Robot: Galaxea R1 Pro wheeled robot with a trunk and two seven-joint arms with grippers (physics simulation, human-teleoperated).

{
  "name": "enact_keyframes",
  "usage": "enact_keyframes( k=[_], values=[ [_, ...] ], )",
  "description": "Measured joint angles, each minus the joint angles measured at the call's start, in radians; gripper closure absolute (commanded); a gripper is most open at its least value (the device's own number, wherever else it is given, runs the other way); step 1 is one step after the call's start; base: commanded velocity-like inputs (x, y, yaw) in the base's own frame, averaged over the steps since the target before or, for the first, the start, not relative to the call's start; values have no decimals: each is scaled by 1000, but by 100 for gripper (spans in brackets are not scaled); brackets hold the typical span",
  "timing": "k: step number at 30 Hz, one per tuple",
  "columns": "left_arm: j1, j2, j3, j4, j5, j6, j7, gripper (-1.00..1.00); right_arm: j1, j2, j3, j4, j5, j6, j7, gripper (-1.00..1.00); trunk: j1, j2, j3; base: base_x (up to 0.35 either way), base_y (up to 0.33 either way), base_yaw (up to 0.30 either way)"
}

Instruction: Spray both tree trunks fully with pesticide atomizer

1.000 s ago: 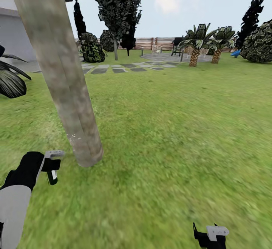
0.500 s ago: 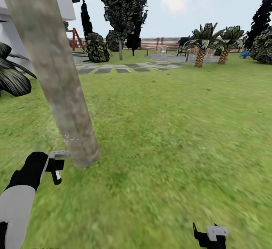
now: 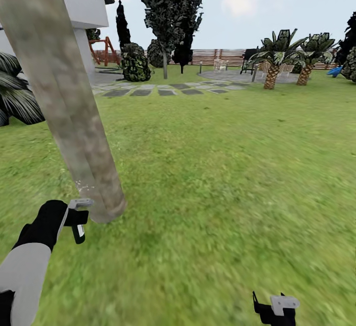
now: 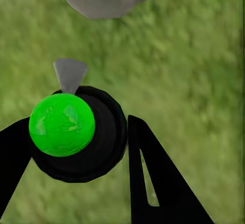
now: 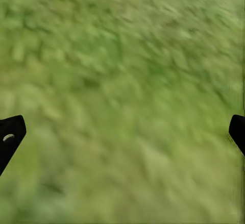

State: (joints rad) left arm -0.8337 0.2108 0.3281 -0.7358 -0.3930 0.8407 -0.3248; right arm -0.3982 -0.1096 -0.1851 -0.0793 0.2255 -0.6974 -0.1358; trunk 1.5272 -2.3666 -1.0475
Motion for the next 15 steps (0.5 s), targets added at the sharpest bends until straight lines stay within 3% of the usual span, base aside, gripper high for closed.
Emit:
enact_keyframes(
  k=[6, 12, 15],
  values=[
    [45, 0, -1, 3, 3, -2, 0, 100, 0, 1, 0, 0, 0, 0, 0, -100, 0, 0, 0, -78, -204, 240],
    [47, -1, -3, -6, 4, -1, 1, 100, 0, 1, 0, 0, 0, 0, 0, -100, 0, 0, 0, -38, -223, 270],
    [40, -2, -3, -31, 3, -1, 0, 100, 0, 1, 0, 1, 0, 0, 0, -100, 0, 0, 0, 19, -47, 71]
  ],
)
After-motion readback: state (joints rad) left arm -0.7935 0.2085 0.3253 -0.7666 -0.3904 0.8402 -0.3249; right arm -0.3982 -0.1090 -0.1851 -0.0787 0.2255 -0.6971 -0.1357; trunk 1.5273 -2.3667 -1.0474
